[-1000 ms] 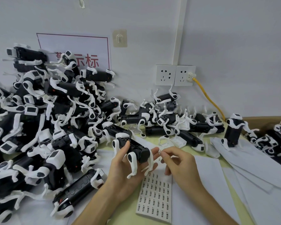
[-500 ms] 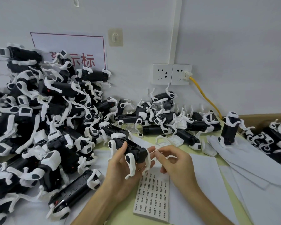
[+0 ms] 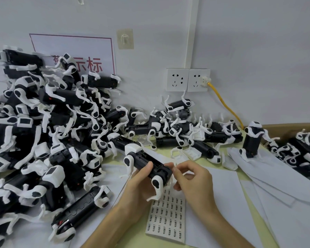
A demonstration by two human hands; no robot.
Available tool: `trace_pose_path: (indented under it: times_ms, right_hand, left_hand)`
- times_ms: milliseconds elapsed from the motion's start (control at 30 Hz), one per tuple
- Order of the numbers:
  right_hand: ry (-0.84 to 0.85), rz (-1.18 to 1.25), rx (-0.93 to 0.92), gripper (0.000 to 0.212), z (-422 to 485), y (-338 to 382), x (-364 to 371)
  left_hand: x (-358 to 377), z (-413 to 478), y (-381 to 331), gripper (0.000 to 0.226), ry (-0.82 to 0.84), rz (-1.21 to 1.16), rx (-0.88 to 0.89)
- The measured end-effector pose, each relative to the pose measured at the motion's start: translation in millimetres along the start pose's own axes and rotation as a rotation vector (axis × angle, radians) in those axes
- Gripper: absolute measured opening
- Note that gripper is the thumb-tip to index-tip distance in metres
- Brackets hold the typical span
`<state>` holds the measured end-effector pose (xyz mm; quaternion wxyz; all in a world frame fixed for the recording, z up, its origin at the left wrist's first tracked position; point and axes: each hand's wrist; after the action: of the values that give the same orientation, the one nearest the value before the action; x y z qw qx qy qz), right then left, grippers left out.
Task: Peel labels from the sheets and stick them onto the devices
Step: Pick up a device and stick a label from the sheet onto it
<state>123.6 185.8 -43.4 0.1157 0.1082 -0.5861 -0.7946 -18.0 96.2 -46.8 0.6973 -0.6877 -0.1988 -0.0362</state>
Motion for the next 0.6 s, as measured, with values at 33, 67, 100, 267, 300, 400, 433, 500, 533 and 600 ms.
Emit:
trace_pose_path:
  times_ms: [33, 67, 100, 267, 300, 400, 433, 500, 533, 600]
  right_hand:
    - [-0.006, -0.039, -0.045, 0.015, -1.3, 0.5, 0.3]
    - [-0.015, -0.06, -0.089, 0.016, -2.7, 0.8, 0.8]
    - [-0.022, -0.058, -0.131, 0.017, -4.3, 2.1, 1.5]
    - [-0.032, 0.099, -0.296, 0.011, -6.9, 6.7, -0.7]
    - [0.031, 0.127, -0.283, 0.014, -7.1, 7.8, -1.7]
    - [0.223, 0.081, -0.18, 0.063, -10.0, 7.7, -0.3]
    - [0.244, 0.076, -0.164, 0.069, -11.3, 6.5, 2.4]
    - [0.235, 0.099, -0.164, 0.068, -12.7, 3.2, 6.2]
    - [0.225, 0.112, -0.17, 0.067, -12.4, 2.4, 6.6]
    - [0.204, 0.134, -0.198, 0.068, -10.5, 1.6, 5.5]
  left_hand:
    - [1.1, -0.2, 0.3, 0.076, 0.0, -0.021, -0.007]
    - [2.1, -0.7, 1.3, 0.073, -0.005, -0.033, -0.016]
    - [2.9, -1.4, 2.6, 0.071, -0.013, -0.032, -0.025]
    - [7.4, -2.9, -0.3, 0.097, -0.081, 0.017, -0.016]
    - [6.7, -2.2, -1.5, 0.1, -0.088, 0.019, -0.012]
    - [4.9, -0.7, -2.9, 0.093, -0.092, 0.051, 0.011]
    - [4.8, -1.5, -2.9, 0.09, -0.075, 0.068, 0.011]
    - [4.7, -3.0, -3.2, 0.088, -0.055, 0.067, 0.001]
    - [4.7, -3.3, -3.9, 0.088, -0.058, 0.054, -0.001]
    - [5.9, -3.2, -6.7, 0.088, -0.078, 0.042, 0.003]
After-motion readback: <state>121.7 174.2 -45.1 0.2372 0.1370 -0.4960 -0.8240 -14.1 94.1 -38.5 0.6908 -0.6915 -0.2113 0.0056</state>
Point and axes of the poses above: each hand's wrist, its own z-axis towards the middle knuckle, its own x-axis out of the palm, y = z × x, and after that the axes turned 10 degrees about z, right-handed
